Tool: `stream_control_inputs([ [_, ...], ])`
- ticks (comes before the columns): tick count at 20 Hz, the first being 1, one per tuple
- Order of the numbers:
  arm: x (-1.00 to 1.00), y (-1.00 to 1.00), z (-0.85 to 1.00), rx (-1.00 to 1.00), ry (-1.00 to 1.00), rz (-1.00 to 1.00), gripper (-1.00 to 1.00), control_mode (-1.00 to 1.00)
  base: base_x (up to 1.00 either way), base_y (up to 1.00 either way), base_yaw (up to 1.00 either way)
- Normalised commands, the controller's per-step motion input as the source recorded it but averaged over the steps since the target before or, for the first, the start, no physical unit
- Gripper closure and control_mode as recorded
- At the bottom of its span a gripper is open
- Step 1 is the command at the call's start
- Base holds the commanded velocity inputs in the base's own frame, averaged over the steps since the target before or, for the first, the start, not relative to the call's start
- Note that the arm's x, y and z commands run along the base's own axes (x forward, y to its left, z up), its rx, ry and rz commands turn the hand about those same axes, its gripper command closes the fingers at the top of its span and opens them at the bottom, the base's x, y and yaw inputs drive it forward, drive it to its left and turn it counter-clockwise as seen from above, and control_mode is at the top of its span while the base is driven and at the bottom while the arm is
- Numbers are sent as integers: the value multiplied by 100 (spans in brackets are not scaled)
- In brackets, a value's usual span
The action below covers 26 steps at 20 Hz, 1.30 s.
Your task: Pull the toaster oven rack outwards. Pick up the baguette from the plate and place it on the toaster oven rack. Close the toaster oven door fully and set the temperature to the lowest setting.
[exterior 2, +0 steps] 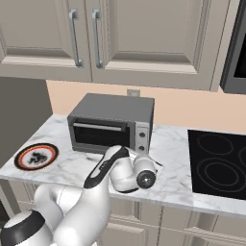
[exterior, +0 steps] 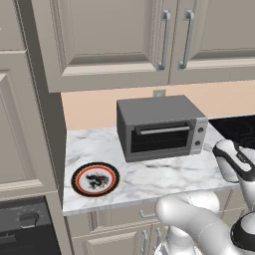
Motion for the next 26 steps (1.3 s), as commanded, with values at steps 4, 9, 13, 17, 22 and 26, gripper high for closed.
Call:
stream_control_inputs([
  [4,5,-5,-1,45,-1,-5,-100,-100,0,0,0],
  [9,0,1,-6,38,-3,-14,-100,-100,0,0,0],
  [13,-8,13,-8,29,-9,-10,-100,-100,0,0,0],
  [17,0,0,0,0,0,0,-100,-100,0,0,0],
  [22,0,0,0,0,0,0,-100,-100,0,0,0],
  [26,0,0,0,0,0,0,-100,-100,0,0,0],
])
